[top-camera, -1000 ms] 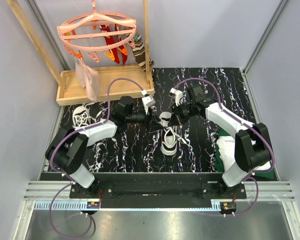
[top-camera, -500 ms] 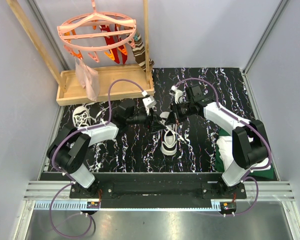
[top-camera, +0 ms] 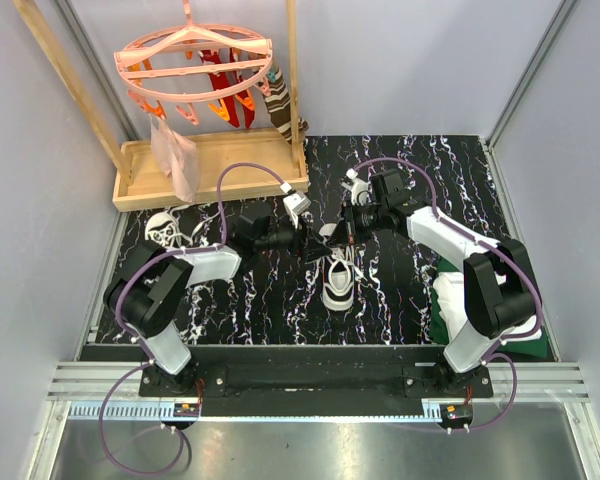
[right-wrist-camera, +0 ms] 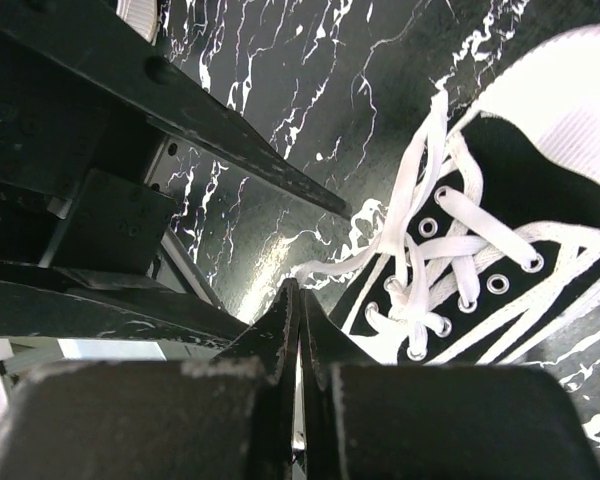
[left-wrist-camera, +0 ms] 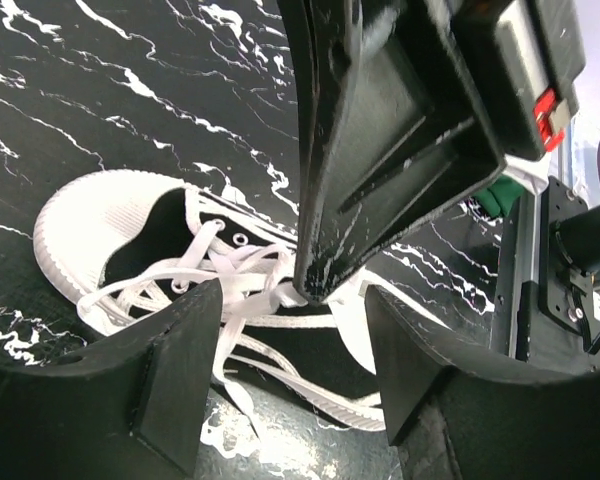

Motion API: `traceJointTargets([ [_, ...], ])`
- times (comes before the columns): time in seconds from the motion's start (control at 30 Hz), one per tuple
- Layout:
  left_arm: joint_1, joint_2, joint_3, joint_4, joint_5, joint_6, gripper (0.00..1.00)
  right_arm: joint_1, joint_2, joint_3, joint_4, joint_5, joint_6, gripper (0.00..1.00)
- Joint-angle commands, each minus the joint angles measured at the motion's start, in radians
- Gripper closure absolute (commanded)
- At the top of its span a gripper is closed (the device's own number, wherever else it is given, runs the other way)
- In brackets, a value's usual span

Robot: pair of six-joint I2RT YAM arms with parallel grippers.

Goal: Tie the shoes

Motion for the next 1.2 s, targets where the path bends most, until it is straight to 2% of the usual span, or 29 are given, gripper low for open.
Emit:
traceJointTargets([
  [0.0, -0.004, 0.013, 0.002, 0.123, -0.035, -0.04, 0.41, 0.005, -0.019, -0.012, 0.048, 0.001, 0.041, 1.0],
  [0.13, -0.009, 0.029, 0.013, 0.135, -0.023, -0.06, 0.48, 0.003, -0.011, -0.015, 0.065, 0.001, 0.065, 1.0],
  [0.43, -0.012, 0.039, 0.005, 0.143, -0.035, -0.072, 0.5, -0.009, -0.008, -0.02, 0.083, 0.003, 0.107, 1.0],
  [0.6, -0.013, 0.046, 0.019, 0.112, -0.058, -0.071, 0.59, -0.018, -0.012, -0.027, 0.092, 0.006, 0.13, 1.0],
  [0.87, -0.016, 0.037, 0.033, 0.042, -0.08, -0.042, 0.68, -0.032, -0.014, -0.038, 0.102, -0.003, 0.148, 1.0],
  [1.03, -0.016, 0.025, 0.03, 0.017, -0.069, -0.017, 0.92, -0.04, -0.014, -0.046, 0.106, -0.011, 0.151, 1.0],
  [1.17, -0.015, 0.017, 0.03, -0.004, -0.055, 0.008, 1.0, -0.043, -0.016, -0.05, 0.108, -0.012, 0.151, 1.0],
])
